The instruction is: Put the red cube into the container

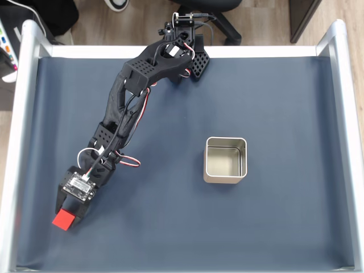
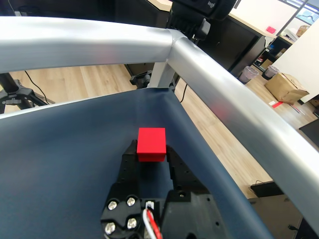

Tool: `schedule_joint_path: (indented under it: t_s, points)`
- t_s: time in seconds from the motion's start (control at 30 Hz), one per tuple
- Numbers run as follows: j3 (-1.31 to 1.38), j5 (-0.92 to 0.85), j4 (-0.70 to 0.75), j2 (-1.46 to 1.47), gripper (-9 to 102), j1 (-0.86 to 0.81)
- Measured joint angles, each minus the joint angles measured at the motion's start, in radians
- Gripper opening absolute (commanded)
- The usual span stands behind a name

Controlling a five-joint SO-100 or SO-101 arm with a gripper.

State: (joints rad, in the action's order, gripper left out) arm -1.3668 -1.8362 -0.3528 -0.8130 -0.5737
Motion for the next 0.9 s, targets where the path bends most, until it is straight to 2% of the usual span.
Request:
schedule_joint_path:
  t_s: [0.5,0.9]
  points:
    - [-0.052,0.052,0.011,-0.029,0,0.002]
    - [-0.167,0.190,0.212,-0.276,0,0.064]
